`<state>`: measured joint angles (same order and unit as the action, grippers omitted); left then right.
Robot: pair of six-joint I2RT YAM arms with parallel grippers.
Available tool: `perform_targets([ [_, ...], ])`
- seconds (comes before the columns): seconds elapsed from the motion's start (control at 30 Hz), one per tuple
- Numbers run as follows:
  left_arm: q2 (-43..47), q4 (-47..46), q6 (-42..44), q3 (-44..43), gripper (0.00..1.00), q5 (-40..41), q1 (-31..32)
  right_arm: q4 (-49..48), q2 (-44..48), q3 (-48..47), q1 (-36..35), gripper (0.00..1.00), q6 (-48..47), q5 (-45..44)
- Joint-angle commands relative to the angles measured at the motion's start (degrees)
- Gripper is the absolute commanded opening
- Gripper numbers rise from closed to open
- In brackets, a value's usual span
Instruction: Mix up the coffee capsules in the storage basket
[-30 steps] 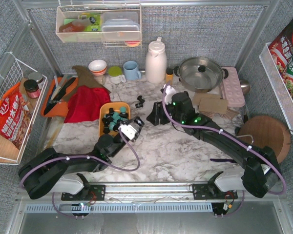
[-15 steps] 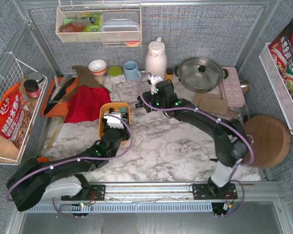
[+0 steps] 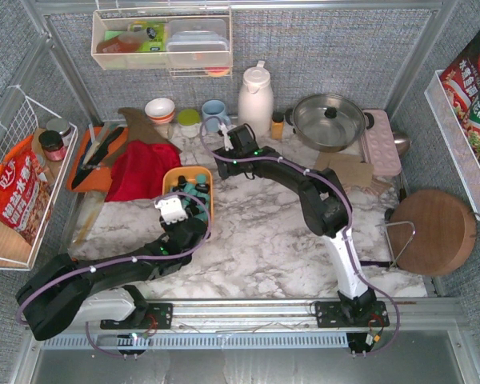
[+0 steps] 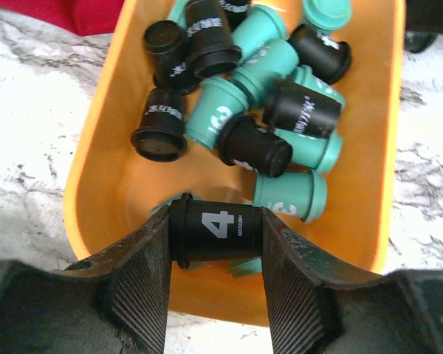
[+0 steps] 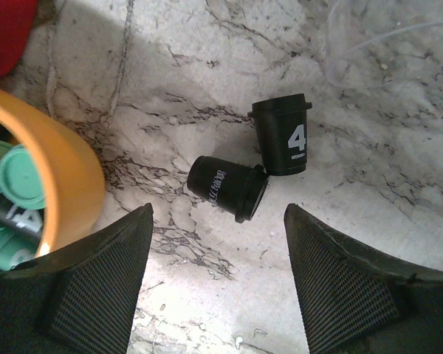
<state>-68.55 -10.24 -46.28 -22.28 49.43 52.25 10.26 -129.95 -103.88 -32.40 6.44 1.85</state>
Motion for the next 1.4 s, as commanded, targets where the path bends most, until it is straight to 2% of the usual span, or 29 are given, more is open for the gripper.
perform_targets([
  [0.0, -0.1, 6.1, -8.2, 0.1, 0.44, 4.4, -0.1, 4.5, -2.6, -3.2, -0.1, 0.76, 0.6, 1.0],
  [0.17, 1.9, 6.7, -7.7, -0.7, 0.64, 4.6, 0.0, 5.7, -4.6, -5.1, -0.1, 0.75, 0.2, 0.0],
  [0.27, 3.1, 5.8, -4.7, -1.7, 0.70, 4.1, 0.0, 6.1, -5.6, -6.2, -0.1, 0.74, 0.2, -1.1],
  [0.43, 3.6, 5.9, -2.3, -3.8, 0.72, 4.9, 0.0, 5.6, -6.3, -7.1, -0.1, 0.64, -0.2, -1.5],
  [0.57, 4.7, 7.5, -2.6, -4.9, 0.73, 5.6, 0.0, 4.8, -6.2, -7.2, 0.0, 0.46, -0.9, -1.4],
  [0.63, 5.5, 7.2, -1.1, -5.2, 0.73, 4.9, 0.0, 4.8, -5.5, -6.8, 0.0, 0.41, -1.3, -1.0],
  [0.83, 6.7, -3.9, 16.4, -3.2, 0.75, -5.9, 0.1, 2.8, 1.5, -0.3, 0.0, 0.37, -2.3, 0.2],
  [1.0, 7.4, -6.3, 22.2, -3.4, 0.76, -8.4, 0.1, 0.5, 9.6, 7.7, 0.0, 0.37, -4.5, -0.5],
  [1.07, 8.0, -6.3, 22.4, -3.6, 0.76, -7.7, 0.2, 0.0, 10.6, 8.9, 0.0, 0.42, -6.1, -0.3],
  [1.13, 9.1, -6.3, 22.2, -3.3, 0.76, -6.9, 0.1, 1.1, 9.7, 7.4, 0.1, 0.58, -7.2, -1.2],
  [1.23, 11.1, -5.9, 21.2, -3.0, 0.76, -6.6, 0.2, 3.9, 6.4, 2.7, 0.1, 0.69, -1.8, -7.2],
  [1.3, 12.4, -5.4, 20.4, -2.7, 0.76, -6.6, 0.1, 3.7, 4.0, 0.0, 0.1, 0.97, 5.5, -9.0],
  [1.37, 13.5, -5.1, 19.5, -2.4, 0.76, -6.6, 0.1, 2.8, 1.3, -2.2, 0.1, 0.99, 10.0, -9.5],
])
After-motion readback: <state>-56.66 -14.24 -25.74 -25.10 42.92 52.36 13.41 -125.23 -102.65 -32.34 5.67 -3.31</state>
